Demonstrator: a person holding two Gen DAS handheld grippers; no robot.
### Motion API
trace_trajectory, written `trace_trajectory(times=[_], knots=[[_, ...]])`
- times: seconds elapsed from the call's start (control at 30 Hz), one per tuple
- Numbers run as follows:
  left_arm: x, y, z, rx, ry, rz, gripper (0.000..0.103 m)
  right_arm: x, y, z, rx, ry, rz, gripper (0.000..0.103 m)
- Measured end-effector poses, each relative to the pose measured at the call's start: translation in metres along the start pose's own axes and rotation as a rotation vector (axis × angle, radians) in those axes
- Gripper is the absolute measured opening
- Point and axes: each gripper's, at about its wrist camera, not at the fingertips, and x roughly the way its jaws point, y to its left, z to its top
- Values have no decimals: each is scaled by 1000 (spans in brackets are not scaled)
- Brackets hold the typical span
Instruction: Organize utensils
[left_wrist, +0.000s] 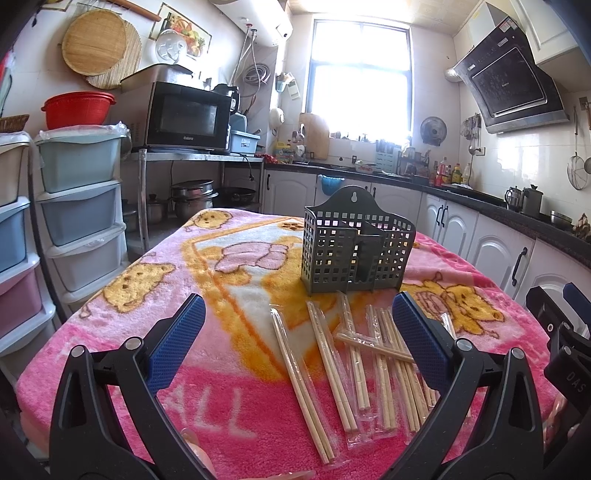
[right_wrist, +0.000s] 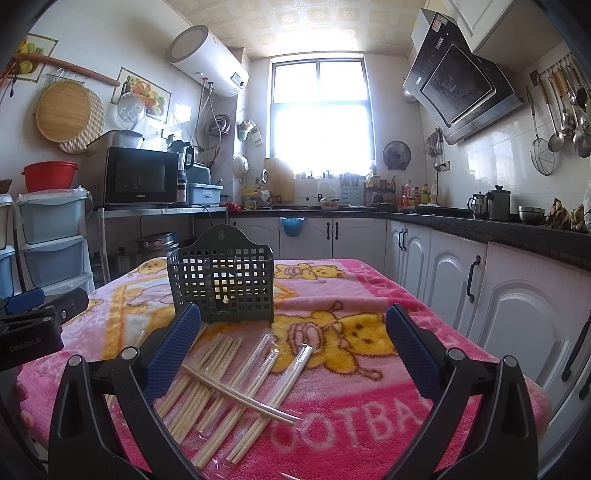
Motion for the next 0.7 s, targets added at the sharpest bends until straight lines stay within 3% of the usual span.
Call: trace_trajectory(times=[0.27, 0.57, 0.7], knots=[[4, -4, 1, -15, 27, 6, 94, 9, 2, 7, -54, 40, 47, 97], [27, 34, 18, -80, 116, 7, 94, 48, 38, 7, -215, 214, 200, 97], [46, 44, 24, -53, 166, 29, 94, 66, 58, 5, -259, 293, 273, 97]])
